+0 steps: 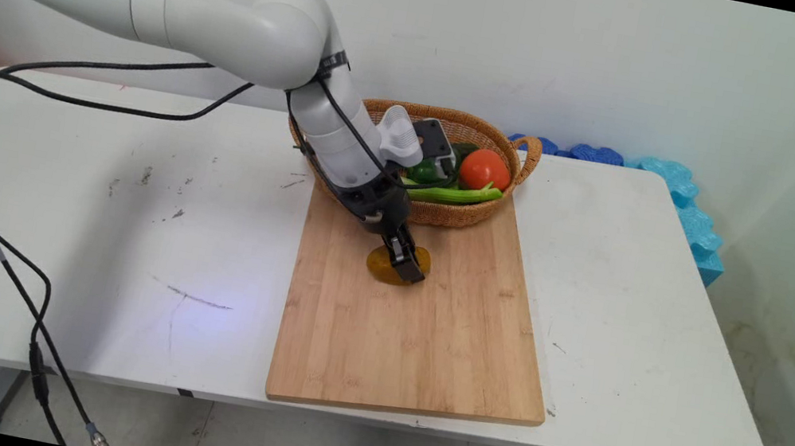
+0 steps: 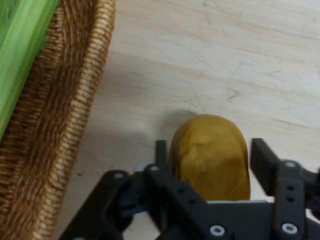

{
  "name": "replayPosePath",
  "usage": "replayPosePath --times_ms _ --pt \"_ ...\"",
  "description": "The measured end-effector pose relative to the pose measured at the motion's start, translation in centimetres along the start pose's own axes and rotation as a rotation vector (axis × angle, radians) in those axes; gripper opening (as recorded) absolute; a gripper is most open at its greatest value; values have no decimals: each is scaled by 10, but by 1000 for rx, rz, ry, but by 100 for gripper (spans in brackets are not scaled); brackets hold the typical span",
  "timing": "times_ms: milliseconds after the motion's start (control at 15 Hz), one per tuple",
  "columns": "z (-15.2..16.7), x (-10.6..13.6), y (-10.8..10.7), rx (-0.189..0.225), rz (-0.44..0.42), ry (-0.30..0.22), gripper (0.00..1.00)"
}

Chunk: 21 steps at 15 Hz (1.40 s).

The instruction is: Pick up the potato from the cutting board, then place the picked object in the vegetable basket

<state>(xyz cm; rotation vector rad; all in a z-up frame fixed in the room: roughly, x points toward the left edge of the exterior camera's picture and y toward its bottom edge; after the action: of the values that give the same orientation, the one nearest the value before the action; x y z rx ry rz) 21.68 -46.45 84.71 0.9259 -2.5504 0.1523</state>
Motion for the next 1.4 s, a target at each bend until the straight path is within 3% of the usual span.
replayPosePath --times_ms 533,933,1133,1400 --pt "-14 3 7 -30 45 11 0" --pt "-69 21 13 -66 67 45 0" --pt "-95 33 9 -64 61 55 0" --pt "-126 48 -13 -20 32 51 0"
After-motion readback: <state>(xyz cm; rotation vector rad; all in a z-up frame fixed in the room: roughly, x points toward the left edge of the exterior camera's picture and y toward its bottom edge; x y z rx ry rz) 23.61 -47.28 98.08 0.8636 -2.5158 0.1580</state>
